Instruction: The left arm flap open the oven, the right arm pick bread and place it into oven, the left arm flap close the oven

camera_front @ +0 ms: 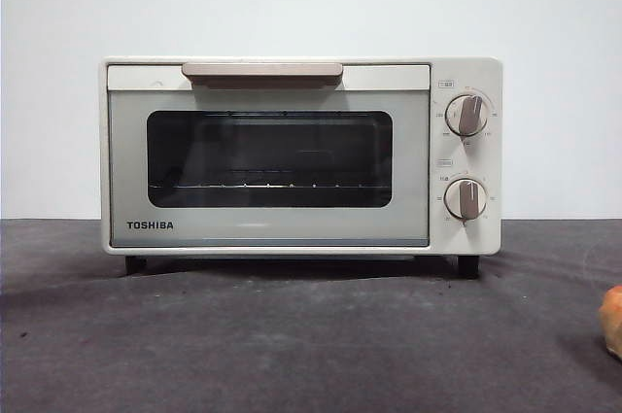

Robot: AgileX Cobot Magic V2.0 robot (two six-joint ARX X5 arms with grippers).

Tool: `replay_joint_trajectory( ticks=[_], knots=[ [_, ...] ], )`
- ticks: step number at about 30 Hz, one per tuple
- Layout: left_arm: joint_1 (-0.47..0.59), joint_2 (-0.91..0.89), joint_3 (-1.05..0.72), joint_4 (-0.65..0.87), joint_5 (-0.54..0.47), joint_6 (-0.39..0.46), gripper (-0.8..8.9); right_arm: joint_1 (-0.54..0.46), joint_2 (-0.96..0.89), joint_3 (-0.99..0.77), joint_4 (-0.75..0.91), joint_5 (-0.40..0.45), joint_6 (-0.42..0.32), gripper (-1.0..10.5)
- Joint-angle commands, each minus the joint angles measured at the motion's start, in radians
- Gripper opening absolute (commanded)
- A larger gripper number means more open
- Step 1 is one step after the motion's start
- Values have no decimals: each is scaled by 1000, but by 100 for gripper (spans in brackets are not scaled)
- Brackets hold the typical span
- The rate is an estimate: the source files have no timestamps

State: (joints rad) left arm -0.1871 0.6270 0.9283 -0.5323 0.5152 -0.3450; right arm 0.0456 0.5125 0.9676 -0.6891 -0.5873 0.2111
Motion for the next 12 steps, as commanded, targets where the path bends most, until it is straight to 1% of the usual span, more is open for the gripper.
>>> replay_joint_trajectory(
  ticks=[1,3,5,7,9,12],
  knots=[
    [-24,18,36,0,97,24,16,16,27,45,-28,-23,-97,8],
    [-42,26,39,0,159,32,16,29,47,65,-46,-38,-114,8],
    [-55,27,39,-5,190,59,16,40,60,70,-48,-71,-128,8],
    [-64,27,39,-15,190,101,17,51,70,70,-56,-100,-151,8],
    [-70,26,39,-21,190,137,21,65,78,70,-69,-105,-167,8],
    [-77,26,39,-21,190,145,22,77,81,70,-91,-105,-167,8]
  ],
)
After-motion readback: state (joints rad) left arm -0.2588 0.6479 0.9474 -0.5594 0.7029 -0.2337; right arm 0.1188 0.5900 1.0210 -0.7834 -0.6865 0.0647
